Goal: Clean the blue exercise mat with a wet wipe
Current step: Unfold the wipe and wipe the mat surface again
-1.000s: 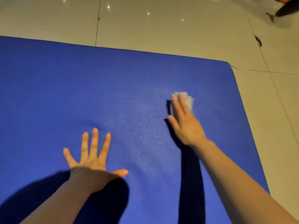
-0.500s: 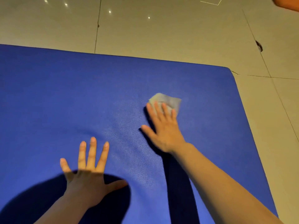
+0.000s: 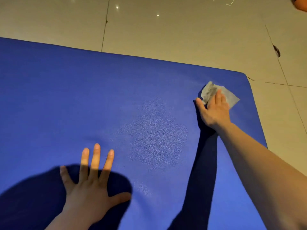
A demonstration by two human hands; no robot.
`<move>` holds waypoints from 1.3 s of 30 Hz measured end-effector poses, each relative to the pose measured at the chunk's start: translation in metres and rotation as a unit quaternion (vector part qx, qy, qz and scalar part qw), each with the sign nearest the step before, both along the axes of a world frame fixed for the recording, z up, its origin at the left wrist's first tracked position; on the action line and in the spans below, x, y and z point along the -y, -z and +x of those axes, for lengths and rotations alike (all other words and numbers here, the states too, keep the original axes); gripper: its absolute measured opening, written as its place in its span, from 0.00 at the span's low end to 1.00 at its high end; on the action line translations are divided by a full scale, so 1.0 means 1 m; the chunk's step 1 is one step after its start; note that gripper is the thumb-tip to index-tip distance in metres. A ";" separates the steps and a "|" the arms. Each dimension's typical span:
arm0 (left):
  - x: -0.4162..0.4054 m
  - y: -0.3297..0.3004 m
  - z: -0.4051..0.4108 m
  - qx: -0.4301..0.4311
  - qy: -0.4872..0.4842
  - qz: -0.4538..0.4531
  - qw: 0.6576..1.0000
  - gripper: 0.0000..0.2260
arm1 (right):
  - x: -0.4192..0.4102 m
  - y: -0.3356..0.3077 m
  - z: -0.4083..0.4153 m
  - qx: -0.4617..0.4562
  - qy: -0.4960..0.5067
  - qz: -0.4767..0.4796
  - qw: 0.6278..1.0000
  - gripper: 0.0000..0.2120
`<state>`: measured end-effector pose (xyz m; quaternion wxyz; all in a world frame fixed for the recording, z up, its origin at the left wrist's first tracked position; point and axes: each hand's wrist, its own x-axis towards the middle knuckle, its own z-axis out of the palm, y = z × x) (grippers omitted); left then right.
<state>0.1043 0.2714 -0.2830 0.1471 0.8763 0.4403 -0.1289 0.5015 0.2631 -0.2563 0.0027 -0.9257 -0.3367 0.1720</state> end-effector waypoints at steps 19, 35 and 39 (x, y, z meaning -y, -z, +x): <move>0.004 0.000 0.002 0.031 -0.014 -0.018 0.999 0.50 | -0.046 -0.001 0.029 -0.002 -0.050 -0.036 0.998 0.46; 0.004 0.000 0.003 0.015 -0.010 -0.029 0.999 0.51 | -0.138 -0.006 -0.038 -0.047 -0.245 -0.005 0.968 0.44; 0.004 0.000 0.004 0.026 -0.022 -0.044 0.998 0.52 | -0.094 -0.008 0.044 -0.033 -0.083 -0.068 0.994 0.47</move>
